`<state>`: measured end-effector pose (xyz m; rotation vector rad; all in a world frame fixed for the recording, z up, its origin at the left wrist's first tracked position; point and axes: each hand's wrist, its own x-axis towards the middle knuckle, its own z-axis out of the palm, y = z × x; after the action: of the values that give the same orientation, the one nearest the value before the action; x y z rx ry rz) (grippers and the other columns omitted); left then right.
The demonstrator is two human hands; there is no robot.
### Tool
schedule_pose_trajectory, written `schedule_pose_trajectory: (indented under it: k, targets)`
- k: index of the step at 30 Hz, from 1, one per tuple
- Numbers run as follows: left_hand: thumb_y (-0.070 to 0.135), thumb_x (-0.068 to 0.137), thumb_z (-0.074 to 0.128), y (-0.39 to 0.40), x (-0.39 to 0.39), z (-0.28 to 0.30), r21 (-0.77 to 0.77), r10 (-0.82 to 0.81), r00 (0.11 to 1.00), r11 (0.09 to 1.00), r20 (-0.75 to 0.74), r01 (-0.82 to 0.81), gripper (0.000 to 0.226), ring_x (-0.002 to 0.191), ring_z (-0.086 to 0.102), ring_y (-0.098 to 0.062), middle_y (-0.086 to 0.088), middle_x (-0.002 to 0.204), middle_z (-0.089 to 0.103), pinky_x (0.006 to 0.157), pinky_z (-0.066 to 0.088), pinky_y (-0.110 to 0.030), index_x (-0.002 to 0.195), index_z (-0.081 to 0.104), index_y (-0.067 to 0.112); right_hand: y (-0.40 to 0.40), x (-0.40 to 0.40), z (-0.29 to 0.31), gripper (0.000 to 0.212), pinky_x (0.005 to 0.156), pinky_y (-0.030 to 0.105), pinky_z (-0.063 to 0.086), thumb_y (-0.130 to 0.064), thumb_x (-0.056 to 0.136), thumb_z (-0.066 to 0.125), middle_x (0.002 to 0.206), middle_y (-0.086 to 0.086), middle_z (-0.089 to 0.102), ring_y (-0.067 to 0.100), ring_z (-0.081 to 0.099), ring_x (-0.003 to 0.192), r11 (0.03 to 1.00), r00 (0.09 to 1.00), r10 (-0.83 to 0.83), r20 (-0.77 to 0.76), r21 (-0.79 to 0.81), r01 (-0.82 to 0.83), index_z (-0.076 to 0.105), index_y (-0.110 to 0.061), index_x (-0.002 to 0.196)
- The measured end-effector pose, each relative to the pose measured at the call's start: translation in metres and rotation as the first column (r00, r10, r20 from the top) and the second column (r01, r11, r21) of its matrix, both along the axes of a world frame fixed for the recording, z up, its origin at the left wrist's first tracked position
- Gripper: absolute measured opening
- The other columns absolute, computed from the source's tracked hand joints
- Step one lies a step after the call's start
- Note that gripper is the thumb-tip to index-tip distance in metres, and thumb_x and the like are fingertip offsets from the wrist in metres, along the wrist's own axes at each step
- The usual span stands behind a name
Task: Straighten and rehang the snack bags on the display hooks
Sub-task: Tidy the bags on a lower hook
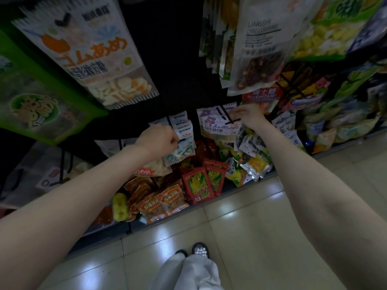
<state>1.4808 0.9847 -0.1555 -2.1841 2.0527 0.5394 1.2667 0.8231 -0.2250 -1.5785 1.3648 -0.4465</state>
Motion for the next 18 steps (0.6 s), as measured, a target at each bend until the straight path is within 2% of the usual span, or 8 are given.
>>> schedule_pose_trajectory:
  k: [3, 5, 7, 9, 11, 13, 15, 18]
  targets:
    - [0.014, 0.093, 0.046, -0.003, -0.001, 0.004, 0.038, 0.019, 1.000, 0.999, -0.008, -0.018, 0.024, 0.052, 0.048, -0.012, -0.009, 0.075, 0.063, 0.046, 0.038, -0.026, 0.085, 0.068, 0.007, 0.004, -0.015, 0.026, 0.010, 0.088, 0.029, 0.049, -0.018, 0.085, 0.068, 0.105, 0.009, 0.067, 0.021, 0.061, 0.104, 0.997, 0.999, -0.038, -0.008, -0.067, 0.037, 0.067, -0.012, 0.093]
    - [0.015, 0.093, 0.045, -0.009, -0.005, 0.007, 0.030, 0.038, 0.999, 0.999, -0.031, -0.037, 0.025, 0.057, 0.054, -0.018, -0.012, 0.078, 0.065, 0.051, 0.041, -0.029, 0.074, 0.061, 0.013, 0.009, -0.030, 0.049, 0.009, 0.084, 0.028, 0.049, -0.023, 0.085, 0.069, 0.101, 0.006, 0.067, 0.014, 0.061, 0.094, 0.992, 0.998, -0.038, -0.046, -0.126, 0.032, 0.067, -0.017, 0.091]
    - [0.016, 0.095, 0.043, -0.016, -0.013, 0.014, -0.030, 0.077, 0.989, 0.996, -0.128, -0.082, 0.024, 0.076, 0.060, -0.021, -0.012, 0.102, 0.067, 0.060, 0.047, -0.027, 0.103, 0.066, 0.014, 0.010, -0.046, 0.073, 0.013, 0.081, 0.032, 0.052, -0.027, 0.086, 0.067, 0.105, 0.007, 0.067, 0.014, 0.061, 0.086, 0.980, 0.996, -0.077, -0.034, -0.185, 0.069, 0.068, -0.016, 0.093]
    - [0.017, 0.096, 0.043, -0.024, -0.029, 0.026, -0.090, 0.119, 0.959, 0.985, -0.258, -0.146, 0.036, 0.104, 0.059, -0.025, -0.012, 0.127, 0.057, 0.080, 0.051, -0.030, 0.130, 0.052, 0.012, 0.002, -0.064, 0.099, 0.023, 0.085, 0.037, 0.053, -0.030, 0.086, 0.066, 0.108, 0.008, 0.066, 0.019, 0.063, 0.092, 0.956, 0.987, -0.158, 0.020, -0.248, 0.158, 0.068, -0.013, 0.102]
    - [0.018, 0.096, 0.045, -0.038, -0.048, 0.038, -0.156, 0.110, 0.927, 0.972, -0.357, -0.175, 0.040, 0.111, 0.056, -0.025, -0.012, 0.131, 0.054, 0.088, 0.050, -0.034, 0.135, 0.046, 0.013, -0.012, -0.079, 0.124, 0.040, 0.087, 0.032, 0.050, -0.031, 0.086, 0.066, 0.111, 0.007, 0.063, 0.022, 0.059, 0.108, 0.930, 0.959, -0.240, 0.153, -0.247, 0.272, 0.060, -0.010, 0.119]
    - [0.019, 0.095, 0.046, -0.056, -0.069, 0.051, -0.214, 0.092, 0.888, 0.954, -0.451, -0.208, 0.042, 0.108, 0.058, -0.022, -0.010, 0.129, 0.055, 0.087, 0.051, -0.033, 0.137, 0.044, 0.015, -0.025, -0.085, 0.144, 0.059, 0.090, 0.030, 0.045, -0.032, 0.086, 0.066, 0.128, 0.009, 0.053, 0.022, 0.051, 0.119, 0.932, 0.933, -0.270, 0.237, -0.180, 0.315, 0.042, -0.011, 0.136]
    - [0.020, 0.094, 0.049, -0.079, -0.089, 0.062, -0.267, 0.069, 0.849, 0.933, -0.523, -0.240, 0.044, 0.111, 0.056, -0.021, -0.008, 0.131, 0.053, 0.089, 0.047, -0.025, 0.137, 0.042, 0.015, -0.037, -0.085, 0.150, 0.080, 0.102, 0.033, 0.039, -0.034, 0.084, 0.069, 0.146, 0.007, 0.036, 0.022, 0.039, 0.130, 0.950, 0.956, -0.227, 0.185, -0.173, 0.259, 0.023, -0.014, 0.145]
    - [0.018, 0.091, 0.054, -0.112, -0.114, 0.068, -0.358, 0.099, 0.831, 0.869, -0.548, -0.340, 0.048, 0.118, 0.049, -0.025, -0.012, 0.134, 0.047, 0.090, 0.040, -0.024, 0.136, 0.041, 0.013, -0.054, -0.084, 0.146, 0.086, 0.106, 0.033, 0.034, -0.033, 0.079, 0.073, 0.148, 0.005, 0.035, 0.022, 0.036, 0.134, 0.959, 0.979, -0.146, 0.146, -0.222, 0.176, 0.021, -0.015, 0.146]
